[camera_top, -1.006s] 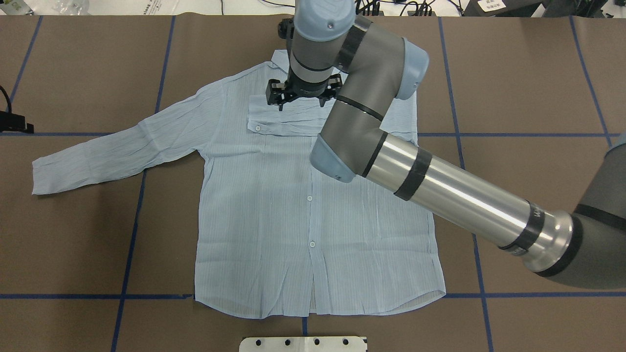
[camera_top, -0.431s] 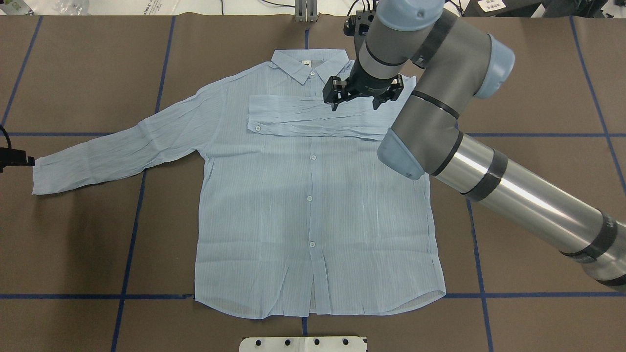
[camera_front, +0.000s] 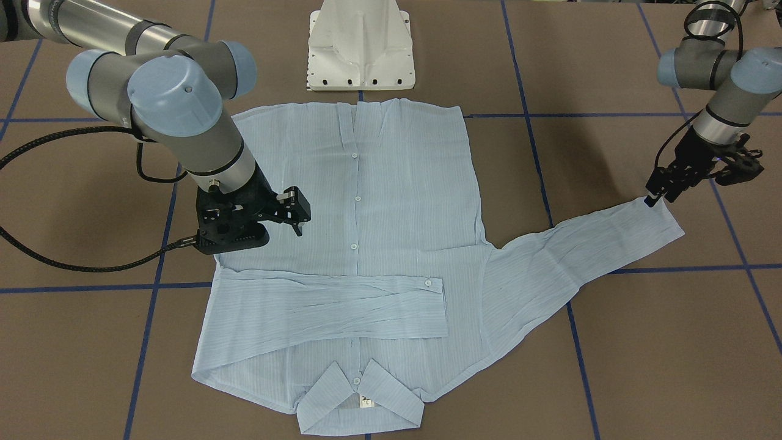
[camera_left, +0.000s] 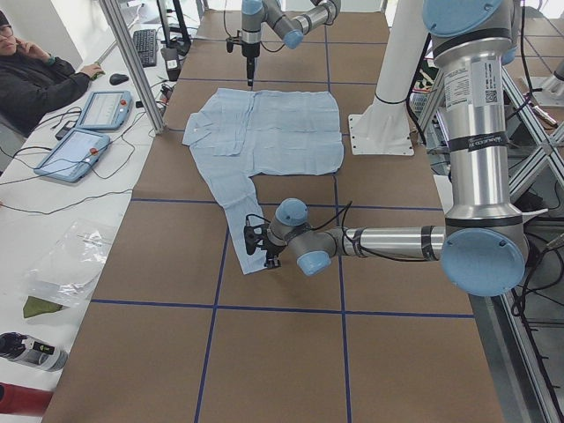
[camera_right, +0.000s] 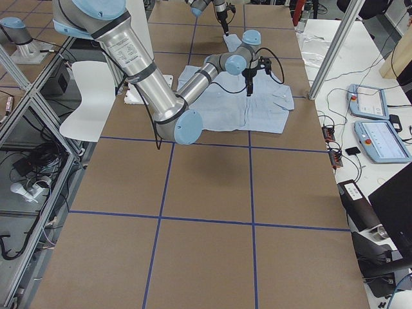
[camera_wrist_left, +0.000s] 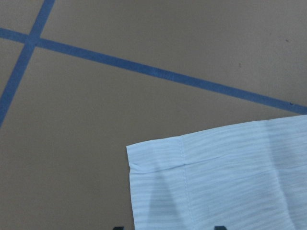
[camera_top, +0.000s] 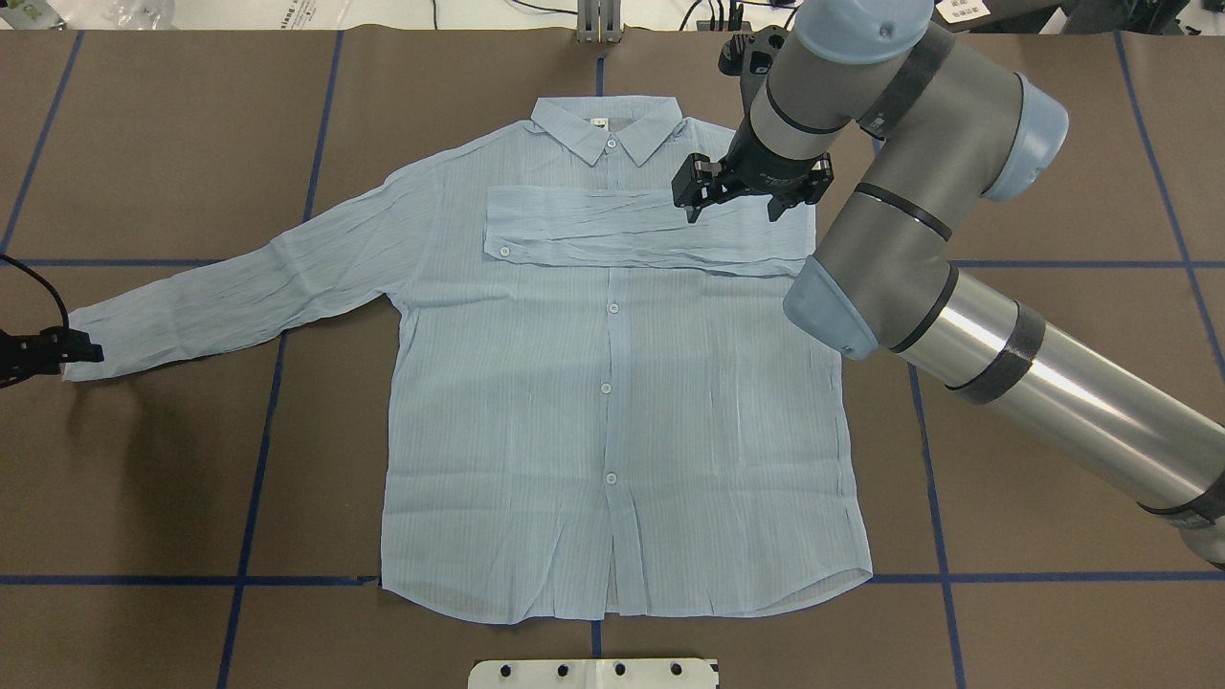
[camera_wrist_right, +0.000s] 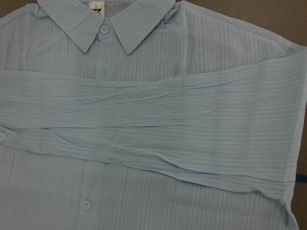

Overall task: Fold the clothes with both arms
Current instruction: 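Raise the right gripper off the shirt while the left gripper grasps the other cuff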

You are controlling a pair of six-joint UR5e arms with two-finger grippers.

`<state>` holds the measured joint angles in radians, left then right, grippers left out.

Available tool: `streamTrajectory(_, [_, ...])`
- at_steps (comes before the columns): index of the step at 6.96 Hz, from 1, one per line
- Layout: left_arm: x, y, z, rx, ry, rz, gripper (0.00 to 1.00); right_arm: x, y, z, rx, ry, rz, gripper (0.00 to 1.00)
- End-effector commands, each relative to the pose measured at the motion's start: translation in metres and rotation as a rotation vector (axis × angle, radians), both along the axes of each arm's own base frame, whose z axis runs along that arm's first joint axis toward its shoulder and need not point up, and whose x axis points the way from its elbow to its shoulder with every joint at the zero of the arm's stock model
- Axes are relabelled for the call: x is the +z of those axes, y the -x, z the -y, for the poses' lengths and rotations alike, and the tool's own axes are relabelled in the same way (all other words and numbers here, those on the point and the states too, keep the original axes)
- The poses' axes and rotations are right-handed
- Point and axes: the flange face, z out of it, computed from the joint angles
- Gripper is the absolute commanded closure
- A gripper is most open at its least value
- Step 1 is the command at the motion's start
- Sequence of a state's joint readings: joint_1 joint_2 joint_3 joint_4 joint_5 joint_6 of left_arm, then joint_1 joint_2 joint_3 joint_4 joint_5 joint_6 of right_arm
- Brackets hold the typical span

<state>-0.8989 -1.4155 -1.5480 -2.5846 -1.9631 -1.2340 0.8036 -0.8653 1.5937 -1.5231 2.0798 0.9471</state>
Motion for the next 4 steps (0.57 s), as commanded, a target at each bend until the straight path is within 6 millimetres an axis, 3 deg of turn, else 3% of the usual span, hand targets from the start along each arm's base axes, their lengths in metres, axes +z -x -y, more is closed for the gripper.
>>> streamTrajectory(1, [0.0068,0.0018,-0.0052,-0.01,0.009,0.017,0.43,0.0003,-0.0005,-0.0002,0.003,0.001,0.0,0.0])
streamTrajectory(4, [0.0121,0.0057,-0.0084,-0.018,0.014,0.03,0.46,0.001,0.0006,-0.0005,0.001,0.002,-0.001,0.0])
